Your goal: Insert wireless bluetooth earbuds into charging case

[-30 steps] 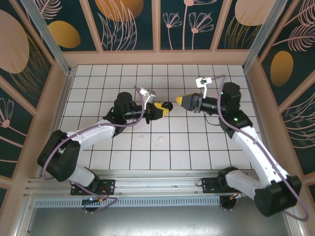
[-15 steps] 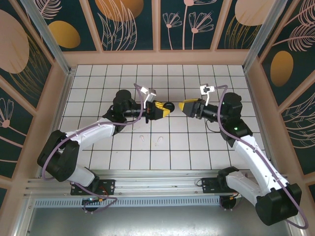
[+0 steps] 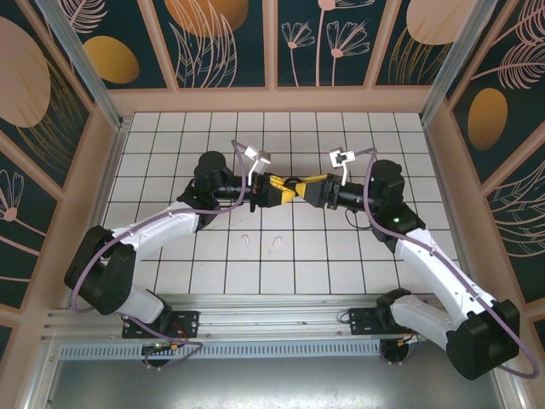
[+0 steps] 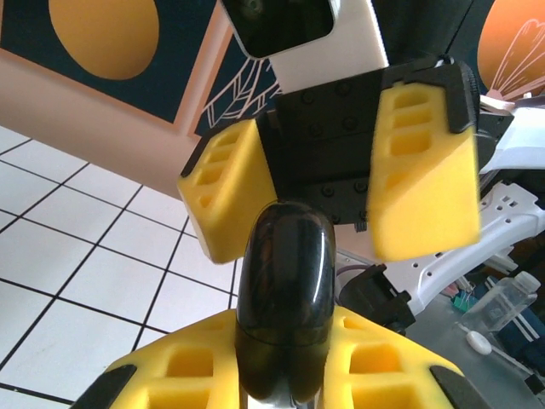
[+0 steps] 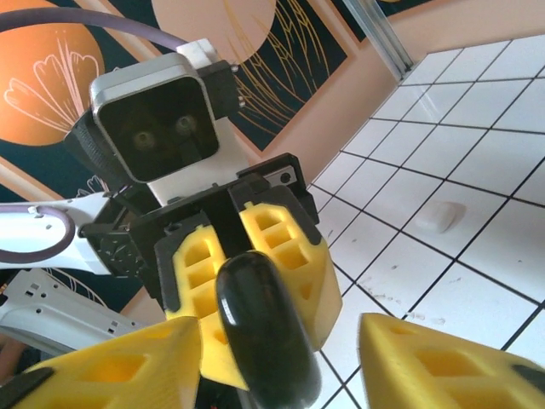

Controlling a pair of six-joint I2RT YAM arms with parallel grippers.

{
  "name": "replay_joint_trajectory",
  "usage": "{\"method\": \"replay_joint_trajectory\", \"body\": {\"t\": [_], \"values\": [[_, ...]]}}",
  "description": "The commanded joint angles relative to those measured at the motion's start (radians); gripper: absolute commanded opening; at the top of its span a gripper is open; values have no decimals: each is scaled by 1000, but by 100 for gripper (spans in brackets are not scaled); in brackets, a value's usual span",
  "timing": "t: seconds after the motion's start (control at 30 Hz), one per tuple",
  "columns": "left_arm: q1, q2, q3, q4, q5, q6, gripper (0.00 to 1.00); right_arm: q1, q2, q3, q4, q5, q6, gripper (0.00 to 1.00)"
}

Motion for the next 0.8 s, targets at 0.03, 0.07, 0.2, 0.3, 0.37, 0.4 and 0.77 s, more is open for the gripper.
{"method": "replay_joint_trajectory", "body": {"t": [0.03, 0.07, 0.2, 0.3, 0.37, 0.4, 0.77], "values": [[6, -12, 25, 45, 41, -18, 0, 6, 4, 0, 37, -6, -20, 41], [6, -12, 24, 42, 42, -18, 0, 7, 6, 0, 40, -7, -19, 39], [6, -8, 26, 41, 52, -19, 0, 8, 15, 0, 42, -16, -19, 41], [7, -5, 30, 39, 57, -22, 0, 11, 22, 0, 39, -24, -24, 44], [6, -3, 31, 40, 59, -24, 0, 11, 28, 1, 36, -32, -27, 44], [6, -1, 31, 39, 60, -26, 0, 11, 31, 0, 37, -39, -28, 43], [6, 17, 45, 59, 91, -49, 0, 18, 64, 0, 54, -76, -27, 38]]}}
